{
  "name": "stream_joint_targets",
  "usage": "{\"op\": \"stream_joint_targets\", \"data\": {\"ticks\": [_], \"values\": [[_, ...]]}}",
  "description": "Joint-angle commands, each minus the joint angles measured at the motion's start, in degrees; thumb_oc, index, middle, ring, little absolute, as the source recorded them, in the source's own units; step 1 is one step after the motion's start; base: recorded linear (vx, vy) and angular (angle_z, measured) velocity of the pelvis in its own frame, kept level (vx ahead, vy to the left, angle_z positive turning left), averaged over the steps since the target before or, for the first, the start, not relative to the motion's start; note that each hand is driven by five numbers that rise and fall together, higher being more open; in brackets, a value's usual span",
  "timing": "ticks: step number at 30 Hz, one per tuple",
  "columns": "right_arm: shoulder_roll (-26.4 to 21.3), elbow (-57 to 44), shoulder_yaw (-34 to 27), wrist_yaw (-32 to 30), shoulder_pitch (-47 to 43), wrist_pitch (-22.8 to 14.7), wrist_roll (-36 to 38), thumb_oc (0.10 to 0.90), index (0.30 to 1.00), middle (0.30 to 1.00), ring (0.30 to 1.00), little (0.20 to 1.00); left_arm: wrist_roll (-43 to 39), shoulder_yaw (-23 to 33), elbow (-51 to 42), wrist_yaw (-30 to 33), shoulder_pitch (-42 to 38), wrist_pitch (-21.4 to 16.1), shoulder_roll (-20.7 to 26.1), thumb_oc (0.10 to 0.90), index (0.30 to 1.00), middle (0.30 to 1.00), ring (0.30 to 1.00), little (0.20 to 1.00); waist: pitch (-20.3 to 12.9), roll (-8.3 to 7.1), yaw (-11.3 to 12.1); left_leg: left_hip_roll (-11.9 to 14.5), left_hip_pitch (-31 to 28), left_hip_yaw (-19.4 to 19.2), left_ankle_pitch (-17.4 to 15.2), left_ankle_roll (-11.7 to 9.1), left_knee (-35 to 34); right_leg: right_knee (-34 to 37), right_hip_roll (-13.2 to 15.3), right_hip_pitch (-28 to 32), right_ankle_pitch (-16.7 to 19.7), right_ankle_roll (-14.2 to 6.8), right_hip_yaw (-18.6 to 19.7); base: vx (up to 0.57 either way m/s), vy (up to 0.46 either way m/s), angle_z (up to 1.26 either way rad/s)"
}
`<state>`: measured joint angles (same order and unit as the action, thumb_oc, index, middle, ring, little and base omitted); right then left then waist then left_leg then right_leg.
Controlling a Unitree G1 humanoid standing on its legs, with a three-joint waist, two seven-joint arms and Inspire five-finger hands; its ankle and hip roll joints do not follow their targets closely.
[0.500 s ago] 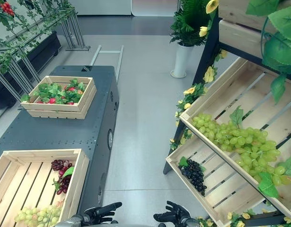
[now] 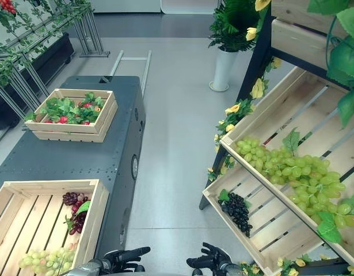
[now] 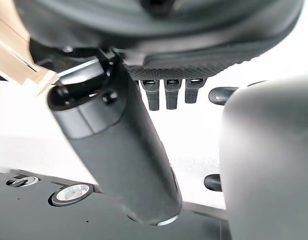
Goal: Pick up the fruits from the basket on one side to the basket on the other side
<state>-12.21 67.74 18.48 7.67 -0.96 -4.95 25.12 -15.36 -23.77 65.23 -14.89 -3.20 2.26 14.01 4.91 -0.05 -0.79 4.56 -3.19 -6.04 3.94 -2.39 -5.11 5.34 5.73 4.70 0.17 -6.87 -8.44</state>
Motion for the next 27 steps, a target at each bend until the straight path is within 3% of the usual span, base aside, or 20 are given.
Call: {"op": "stream_joint_targets", "data": {"ticks": [1,4,16,17,18,19,21,24,27], "values": [[-0.37,1.11,1.5,0.29,-5.36,-1.94,0.76,0.8,0.9,0.9,0.9,0.9,1.75,-2.44,-0.2,2.13,-6.24,-9.0,-0.92,0.8,0.9,0.9,0.9,0.9,0.8,0.57,0.76,-2.07,1.37,3.7,-1.98,1.35,0.11,-1.59,-3.02,-1.61,0.33,2.51,-1.51,-0.06,-0.074,0.1],[-0.84,0.52,1.87,0.03,-5.54,-1.77,1.51,0.8,0.9,0.9,0.9,0.9,-0.53,-2.74,-6.54,5.6,-6.86,-15.1,0.12,0.8,0.9,0.9,0.9,0.9,1.2,0.69,1.31,-2.07,2.4,4.38,-1.36,1.01,0.11,-0.97,-3.27,-1.97,0.79,2.7,-1.66,-0.05,-0.064,0.1],[-2.08,-2.89,0.93,0.04,-4.58,-1.9,6.15,0.8,0.9,0.9,0.9,0.9,2.83,1.43,-30.24,23.84,-5.68,-25.18,6.34,0.8,0.9,0.9,0.9,0.9,3.07,0.44,3.98,-1.47,5.77,4.85,0.76,-0.14,0.11,-0.34,-3.22,-2.47,1.11,3.55,-4.82,-0.04,-0.044,0.08],[-1.95,-3.17,0.58,-0.24,-4.22,-2.1,6.76,0.8,0.9,0.9,0.9,0.9,3.91,1.99,-31.29,25.32,-5.4,-25.26,6.58,0.8,0.9,0.9,0.9,0.9,3.19,0.35,3.97,-1.0,5.72,3.61,0.94,-0.39,0.11,-0.34,-3.08,-2.23,1.07,3.54,-5.64,0.01,0.036,0.28],[-1.48,-3.69,-0.05,-1.19,-3.56,-2.62,7.57,0.8,0.9,0.9,0.9,0.9,6.3,2.88,-32.29,28.74,-5.07,-26.31,6.54,0.8,0.9,0.9,0.9,0.9,3.29,0.05,3.65,0.29,5.58,-0.27,1.41,-0.99,0.11,-0.34,-2.57,-1.84,1.1,3.44,-7.91,0.01,0.043,0.28],[-1.41,-3.74,-0.11,-1.31,-3.48,-2.71,7.67,0.8,0.9,0.9,0.9,0.9,6.69,2.99,-32.37,29.57,-5.05,-26.43,6.5,0.8,0.9,0.9,0.9,0.9,3.3,0.01,3.59,0.46,5.57,-0.79,1.48,-1.06,0.11,-0.34,-2.49,-1.8,1.12,3.42,-8.22,-0.01,0.076,0.39],[-0.82,-3.08,-0.89,-2.06,-3.36,-3.71,9.66,0.8,0.9,0.9,0.9,0.9,6.83,2.65,-32.74,29.34,-5.78,-25.14,6.12,0.8,0.9,0.9,0.9,0.9,3.27,-0.28,2.69,2.28,4.62,-6.91,1.33,-2.09,0.11,-0.34,-1.59,-1.16,0.93,2.9,-11.33,0.03,0.124,0.84],[-0.5,-1.49,-1.42,-2.38,-3.76,-4.61,9.4,0.8,0.9,0.9,0.9,0.9,8.51,0.87,-32.18,32.34,-6.16,-24.53,4.98,0.8,0.9,0.9,0.9,0.9,3.37,-0.13,2.64,1.86,4.74,-8.09,1.81,-1.43,0.11,-0.67,-0.7,-1.37,1.61,3.04,-12.56,0.02,0.211,0.81],[-0.29,-1.34,-1.31,-2.58,-2.97,-5.59,9.82,0.8,0.9,0.9,0.9,0.9,8.48,0.3,-31.51,39.39,-5.91,-23.82,4.63,0.8,0.9,0.9,0.9,0.9,2.96,-0.01,3.36,0.29,3.53,-7.05,0.12,-0.13,0.11,-1.98,1.21,-0.84,0.92,2.18,-14.05,0.1,0.216,0.24]]}}
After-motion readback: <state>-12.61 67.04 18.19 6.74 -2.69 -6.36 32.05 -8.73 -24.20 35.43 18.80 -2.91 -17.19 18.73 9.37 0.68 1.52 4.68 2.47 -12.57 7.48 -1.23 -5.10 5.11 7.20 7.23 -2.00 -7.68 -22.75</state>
